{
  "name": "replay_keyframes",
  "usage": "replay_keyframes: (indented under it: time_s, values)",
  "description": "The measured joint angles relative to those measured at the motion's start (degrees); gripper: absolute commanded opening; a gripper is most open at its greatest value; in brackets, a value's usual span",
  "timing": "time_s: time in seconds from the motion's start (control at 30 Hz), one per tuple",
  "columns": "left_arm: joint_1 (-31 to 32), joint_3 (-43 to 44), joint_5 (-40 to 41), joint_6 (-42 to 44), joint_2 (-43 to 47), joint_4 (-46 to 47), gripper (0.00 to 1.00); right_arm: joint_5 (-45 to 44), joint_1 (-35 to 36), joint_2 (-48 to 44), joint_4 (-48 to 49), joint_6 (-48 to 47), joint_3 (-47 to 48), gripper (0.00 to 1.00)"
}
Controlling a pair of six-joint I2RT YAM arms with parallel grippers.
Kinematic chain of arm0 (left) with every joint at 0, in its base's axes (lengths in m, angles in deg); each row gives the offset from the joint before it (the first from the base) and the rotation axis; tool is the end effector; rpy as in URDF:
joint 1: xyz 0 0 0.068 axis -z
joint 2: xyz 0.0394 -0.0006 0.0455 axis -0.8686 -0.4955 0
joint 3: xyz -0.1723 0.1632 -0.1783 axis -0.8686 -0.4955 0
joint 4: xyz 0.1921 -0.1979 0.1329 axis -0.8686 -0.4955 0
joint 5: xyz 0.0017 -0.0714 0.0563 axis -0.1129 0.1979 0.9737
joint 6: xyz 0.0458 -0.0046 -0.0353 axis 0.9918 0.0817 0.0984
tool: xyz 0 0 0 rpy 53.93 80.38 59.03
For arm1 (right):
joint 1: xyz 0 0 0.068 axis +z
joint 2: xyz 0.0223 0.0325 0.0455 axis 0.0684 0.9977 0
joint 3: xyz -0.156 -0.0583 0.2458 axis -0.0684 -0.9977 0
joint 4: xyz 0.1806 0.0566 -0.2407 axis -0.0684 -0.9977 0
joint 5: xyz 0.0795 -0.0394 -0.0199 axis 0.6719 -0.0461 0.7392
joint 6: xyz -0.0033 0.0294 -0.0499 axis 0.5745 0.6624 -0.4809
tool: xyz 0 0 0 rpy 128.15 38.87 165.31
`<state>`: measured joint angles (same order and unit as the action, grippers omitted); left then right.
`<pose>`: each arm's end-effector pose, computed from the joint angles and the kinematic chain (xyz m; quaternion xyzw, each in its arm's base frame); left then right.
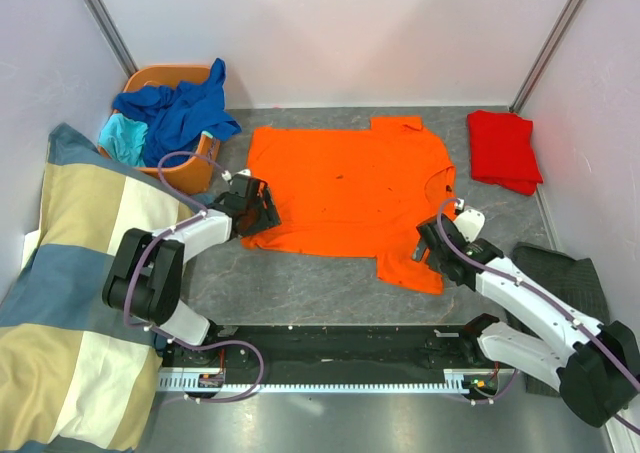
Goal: Fold and stack the t-shirts
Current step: Flatten out the tshirt, then grap the side of the flattened tshirt closest away from the robot with both arms
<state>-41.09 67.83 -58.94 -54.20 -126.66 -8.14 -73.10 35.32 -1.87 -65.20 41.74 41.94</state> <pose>0.3156 -0.1057 0.1493 -0.1409 0.9390 -0.0996 0.2974 0.1839 0.0889 0.2035 0.2361 0.9153 -0.0293 0.3251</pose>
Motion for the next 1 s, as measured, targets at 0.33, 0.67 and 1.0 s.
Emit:
replay_keyframes:
  time_s: [0.33, 0.67, 1.0]
  values:
    - [-4.6, 0.6, -2.8, 0.1, 0.9, -1.4, 0.78, 2.5, 0.2, 1.5, 1.2, -1.2, -0.2, 0.85]
    - [-3.2, 0.4, -4.6, 1.0, 13.9, -0.1, 0.8, 5.1, 7.6, -4.5, 0.3, 3.5, -6.2, 0.8]
    - [-2.6, -1.8, -5.9, 1.2, 16.3, 0.2, 0.8, 2.2, 22.8, 0.7, -0.2, 16.2, -8.0, 0.74]
